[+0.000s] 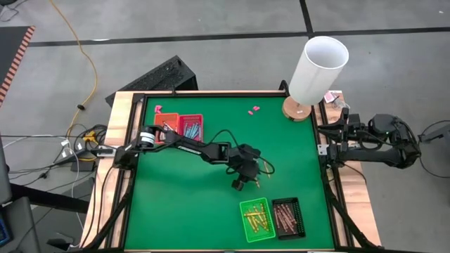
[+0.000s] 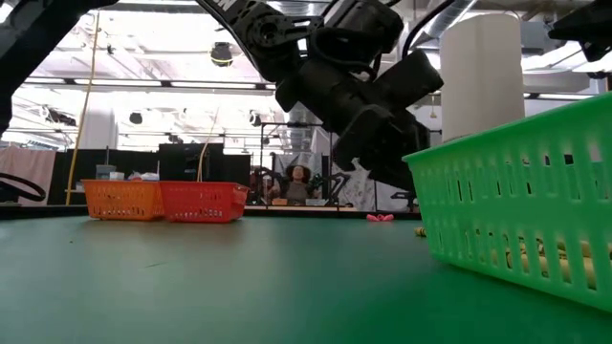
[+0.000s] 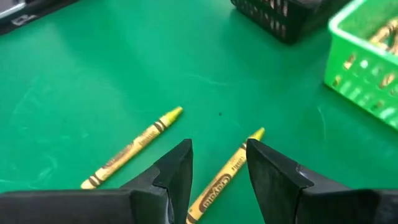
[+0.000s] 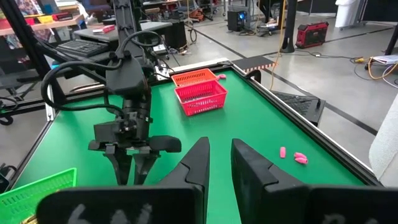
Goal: Sort crayons
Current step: Put the yellow crayon into the green bin
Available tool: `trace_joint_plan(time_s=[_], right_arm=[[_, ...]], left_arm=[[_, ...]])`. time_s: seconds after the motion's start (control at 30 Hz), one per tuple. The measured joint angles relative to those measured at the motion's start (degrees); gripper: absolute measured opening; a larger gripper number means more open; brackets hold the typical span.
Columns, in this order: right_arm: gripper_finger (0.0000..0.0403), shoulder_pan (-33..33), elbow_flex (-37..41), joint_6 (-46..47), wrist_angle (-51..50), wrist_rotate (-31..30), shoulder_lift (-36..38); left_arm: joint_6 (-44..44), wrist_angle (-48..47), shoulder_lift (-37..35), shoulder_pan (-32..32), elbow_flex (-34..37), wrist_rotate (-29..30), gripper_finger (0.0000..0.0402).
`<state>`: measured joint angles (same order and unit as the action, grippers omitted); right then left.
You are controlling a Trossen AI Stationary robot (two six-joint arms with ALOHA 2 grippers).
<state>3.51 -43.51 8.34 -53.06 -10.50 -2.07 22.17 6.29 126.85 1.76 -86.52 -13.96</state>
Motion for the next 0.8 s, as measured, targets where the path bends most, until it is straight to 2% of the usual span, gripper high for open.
trace_joint_plan(time_s=[0.33,0.8], right_arm=[[0.0068,0.0,0.0,-0.2,-0.02,0.07,0.0],[0.0068,0.0,0.02,-0.2,-0.01,0.07,0.0]], left_arm=[[5.88,-3.0,0.0,-1.07,0.0,-0.35,0.0139],[7.59,-4.44,0.0,-2.12,0.0,-3.34,0.0139]])
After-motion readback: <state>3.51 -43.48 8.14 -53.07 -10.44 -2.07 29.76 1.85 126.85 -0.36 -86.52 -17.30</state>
